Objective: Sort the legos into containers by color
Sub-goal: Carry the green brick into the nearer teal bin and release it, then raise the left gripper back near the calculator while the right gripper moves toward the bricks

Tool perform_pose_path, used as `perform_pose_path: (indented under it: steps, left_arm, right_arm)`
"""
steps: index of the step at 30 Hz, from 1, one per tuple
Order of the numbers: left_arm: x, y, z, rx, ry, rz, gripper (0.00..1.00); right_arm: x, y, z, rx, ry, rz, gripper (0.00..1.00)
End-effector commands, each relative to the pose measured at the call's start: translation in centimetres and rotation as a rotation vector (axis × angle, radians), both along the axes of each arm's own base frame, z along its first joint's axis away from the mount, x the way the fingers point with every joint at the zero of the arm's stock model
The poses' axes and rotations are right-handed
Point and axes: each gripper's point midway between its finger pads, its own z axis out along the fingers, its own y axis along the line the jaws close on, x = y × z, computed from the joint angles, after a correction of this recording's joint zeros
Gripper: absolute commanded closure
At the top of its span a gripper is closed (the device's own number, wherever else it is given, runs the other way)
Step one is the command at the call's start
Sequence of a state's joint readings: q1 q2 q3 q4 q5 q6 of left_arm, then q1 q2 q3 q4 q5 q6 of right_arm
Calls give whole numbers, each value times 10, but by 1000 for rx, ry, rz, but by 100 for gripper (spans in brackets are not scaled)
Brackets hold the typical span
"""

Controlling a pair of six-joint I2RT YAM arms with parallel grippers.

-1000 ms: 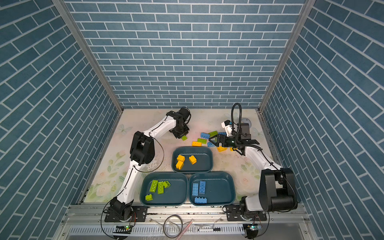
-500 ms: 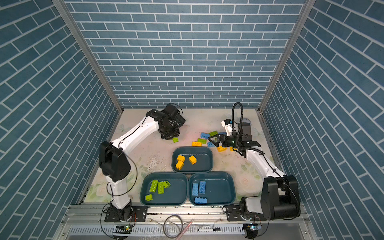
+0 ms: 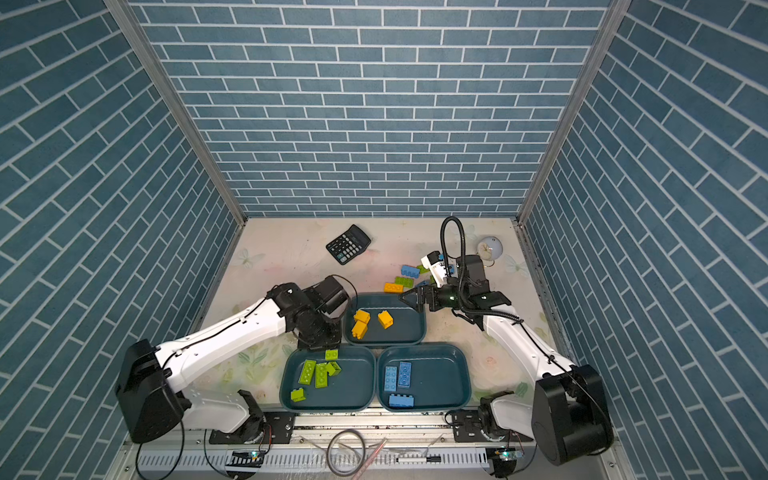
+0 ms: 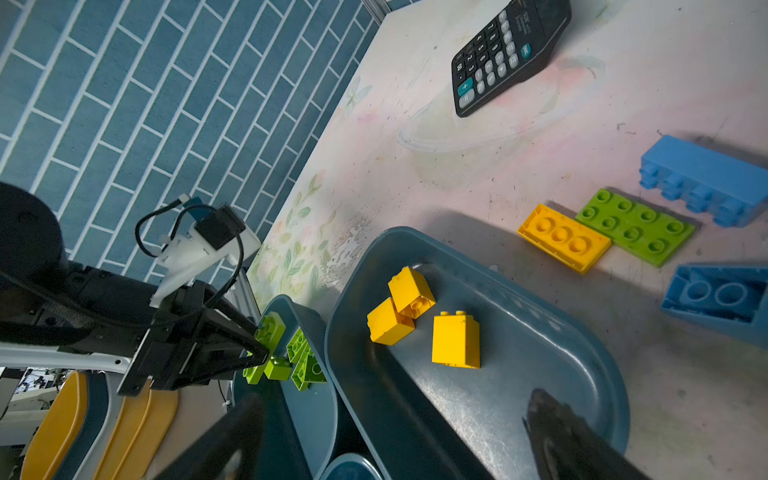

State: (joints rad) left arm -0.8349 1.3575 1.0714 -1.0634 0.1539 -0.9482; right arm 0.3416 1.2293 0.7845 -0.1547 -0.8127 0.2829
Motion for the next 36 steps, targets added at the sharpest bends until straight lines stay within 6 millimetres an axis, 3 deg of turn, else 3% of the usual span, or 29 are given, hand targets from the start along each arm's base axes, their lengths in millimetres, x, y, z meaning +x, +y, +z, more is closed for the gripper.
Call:
perform_pose_path:
  steps: [1, 4, 8, 13, 18, 25, 34, 36]
  left_arm:
    - [-17, 6, -13, 15, 8, 56, 69]
    - [-34, 5, -31, -9, 20, 48, 69]
    - [-47, 20, -47, 48, 44, 33, 69]
    - [-58, 32, -58, 94, 85, -1, 64]
    - [-54, 32, -43, 95, 70, -53, 44]
    - [-10, 5, 6, -23, -52, -168, 22]
    - [60, -17, 49, -235, -220, -260, 0]
    - [74, -21, 59, -289, -264, -266, 0]
  right_arm:
    - [-8, 0, -4, -19, -3, 11, 2]
    - [-12, 3, -8, -24, 7, 26, 2]
    - [-14, 5, -11, -47, 6, 45, 2]
    - [-18, 3, -15, -59, 10, 41, 2]
    - [-15, 2, -15, -68, -1, 24, 2]
    - [9, 7, -7, -106, -27, 32, 2]
    - [55, 2, -13, -252, -62, 68, 4]
    - [66, -2, -18, -306, -75, 93, 6]
